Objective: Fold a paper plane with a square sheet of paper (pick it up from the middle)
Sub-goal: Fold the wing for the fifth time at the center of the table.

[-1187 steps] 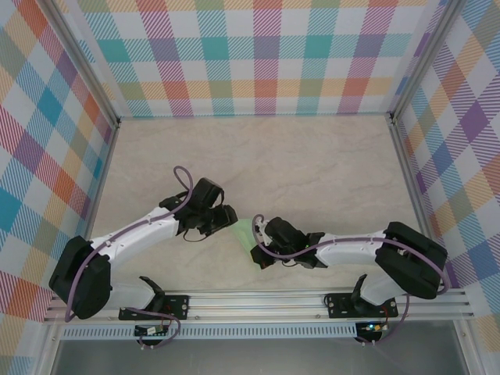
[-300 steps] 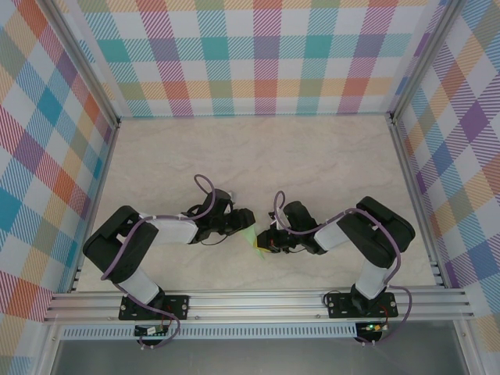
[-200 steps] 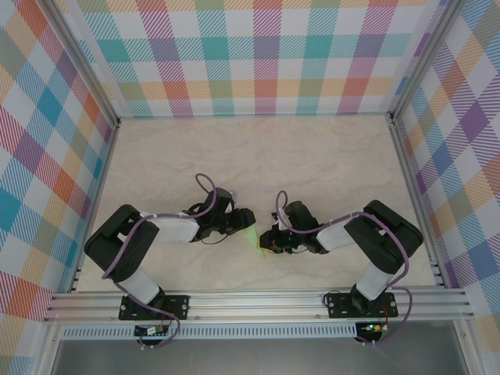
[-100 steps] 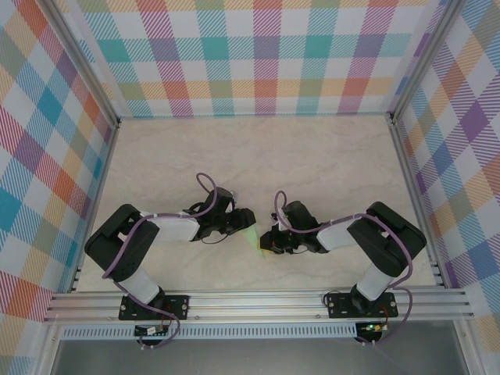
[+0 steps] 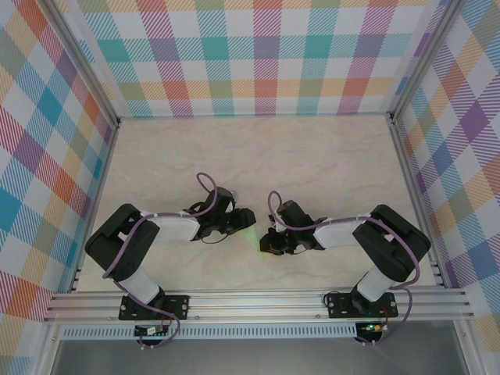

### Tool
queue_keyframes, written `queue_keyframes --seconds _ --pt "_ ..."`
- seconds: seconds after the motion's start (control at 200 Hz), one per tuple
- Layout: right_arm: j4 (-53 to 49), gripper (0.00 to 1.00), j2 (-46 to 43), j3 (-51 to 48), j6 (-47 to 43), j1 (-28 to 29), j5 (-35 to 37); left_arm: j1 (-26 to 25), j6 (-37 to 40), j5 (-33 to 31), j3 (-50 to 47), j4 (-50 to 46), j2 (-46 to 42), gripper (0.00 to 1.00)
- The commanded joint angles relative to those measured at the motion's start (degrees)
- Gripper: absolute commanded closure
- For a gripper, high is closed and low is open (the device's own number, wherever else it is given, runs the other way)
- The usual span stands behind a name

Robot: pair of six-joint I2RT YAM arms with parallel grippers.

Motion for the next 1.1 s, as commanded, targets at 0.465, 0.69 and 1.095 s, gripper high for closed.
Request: queue_keyframes --seconds 0.465,0.69,1.095 --pt "-14.11 0.78 -4.77 0.95 -4.09 2.49 3.05 -0.05 1.64 -1.71 0.56 -2.66 2.45 0.50" --pt "-13.46 0.72 -6.27 1.39 -3.77 2.68 2.36 -0.06 1.68 -1.48 0.68 -2.75 2.46 0.50" --pt "-17.25 0.65 -3.91 6.58 -6.89 3.80 4.47 -0.06 1.59 -1.13 1.07 -2.75 2.79 0.50"
